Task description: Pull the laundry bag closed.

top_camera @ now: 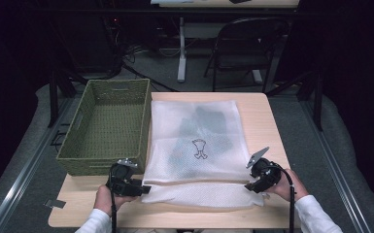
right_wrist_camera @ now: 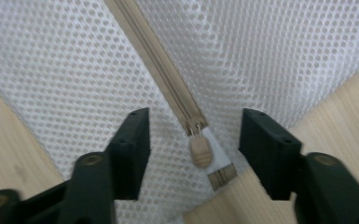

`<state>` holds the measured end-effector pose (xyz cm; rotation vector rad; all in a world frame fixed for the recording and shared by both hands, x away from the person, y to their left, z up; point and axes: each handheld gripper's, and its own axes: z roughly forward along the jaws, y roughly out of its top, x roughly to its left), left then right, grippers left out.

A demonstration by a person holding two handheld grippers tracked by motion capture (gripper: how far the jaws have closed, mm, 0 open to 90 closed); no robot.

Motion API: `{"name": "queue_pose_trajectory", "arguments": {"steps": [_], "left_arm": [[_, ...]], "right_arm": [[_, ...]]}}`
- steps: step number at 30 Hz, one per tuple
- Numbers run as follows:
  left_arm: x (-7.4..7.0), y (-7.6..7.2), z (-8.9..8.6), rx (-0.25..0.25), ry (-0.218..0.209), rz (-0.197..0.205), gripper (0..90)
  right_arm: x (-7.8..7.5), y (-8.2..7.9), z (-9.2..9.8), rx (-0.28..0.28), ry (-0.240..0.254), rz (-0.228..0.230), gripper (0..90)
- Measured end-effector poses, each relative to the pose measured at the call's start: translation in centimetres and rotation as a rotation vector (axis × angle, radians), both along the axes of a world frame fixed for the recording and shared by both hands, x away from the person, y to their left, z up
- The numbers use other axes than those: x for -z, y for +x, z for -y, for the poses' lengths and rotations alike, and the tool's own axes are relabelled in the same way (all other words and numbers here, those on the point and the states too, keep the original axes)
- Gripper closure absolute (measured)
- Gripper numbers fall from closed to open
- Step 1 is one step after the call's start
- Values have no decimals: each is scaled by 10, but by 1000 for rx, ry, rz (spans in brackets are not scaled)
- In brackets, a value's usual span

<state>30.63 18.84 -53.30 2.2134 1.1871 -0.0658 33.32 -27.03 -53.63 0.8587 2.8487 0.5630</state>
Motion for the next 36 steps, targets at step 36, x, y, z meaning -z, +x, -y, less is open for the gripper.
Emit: {"name": "queue_pose_trajectory", "arguments": {"steps": [36], "left_arm": [[-38,-75,-53,-180,116,287,129]], "right_arm": [[-35,-85,20,286,231,200,0]]}}
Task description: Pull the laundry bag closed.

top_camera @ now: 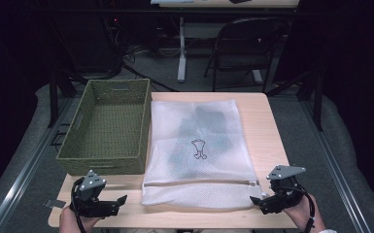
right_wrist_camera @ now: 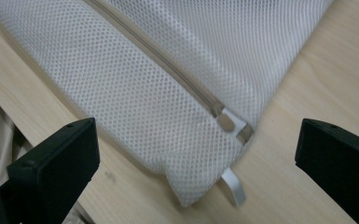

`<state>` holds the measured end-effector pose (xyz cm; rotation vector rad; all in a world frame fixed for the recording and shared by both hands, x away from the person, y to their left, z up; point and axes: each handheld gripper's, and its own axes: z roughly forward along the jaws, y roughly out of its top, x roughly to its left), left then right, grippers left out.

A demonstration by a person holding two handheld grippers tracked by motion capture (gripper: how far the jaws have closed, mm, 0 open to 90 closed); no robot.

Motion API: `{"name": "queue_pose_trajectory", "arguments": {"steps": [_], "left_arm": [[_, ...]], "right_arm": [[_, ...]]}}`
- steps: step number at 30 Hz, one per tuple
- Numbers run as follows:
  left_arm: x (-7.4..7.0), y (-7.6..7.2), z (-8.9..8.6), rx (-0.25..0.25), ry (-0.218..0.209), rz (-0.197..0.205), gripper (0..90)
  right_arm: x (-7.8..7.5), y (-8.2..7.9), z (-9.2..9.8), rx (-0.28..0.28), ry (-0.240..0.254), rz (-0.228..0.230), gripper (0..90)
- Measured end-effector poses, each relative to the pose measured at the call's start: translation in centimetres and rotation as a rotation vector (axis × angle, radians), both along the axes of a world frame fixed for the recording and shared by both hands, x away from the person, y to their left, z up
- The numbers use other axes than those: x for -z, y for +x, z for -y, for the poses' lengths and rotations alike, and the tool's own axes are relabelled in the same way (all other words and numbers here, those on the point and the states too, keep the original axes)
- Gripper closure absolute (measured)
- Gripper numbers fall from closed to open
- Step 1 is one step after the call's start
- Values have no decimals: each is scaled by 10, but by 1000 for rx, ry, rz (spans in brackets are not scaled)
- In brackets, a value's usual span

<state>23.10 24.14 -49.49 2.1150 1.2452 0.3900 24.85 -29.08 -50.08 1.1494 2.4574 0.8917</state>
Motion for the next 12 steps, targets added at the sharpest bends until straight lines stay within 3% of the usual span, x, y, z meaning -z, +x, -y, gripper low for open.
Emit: {"name": "queue_pose_trajectory", "arguments": {"steps": [4,11,12], "left_arm": [[10,11,-4,-17,-32,-36,122],[10,11,-4,-17,-32,-36,138],[15,18,-4,-8,-21,-62,138]], "right_arm": [[4,-2,4,15,-5,0,0],[6,1,8,35,5,7,0],[6,1,8,35,5,7,0]]}}
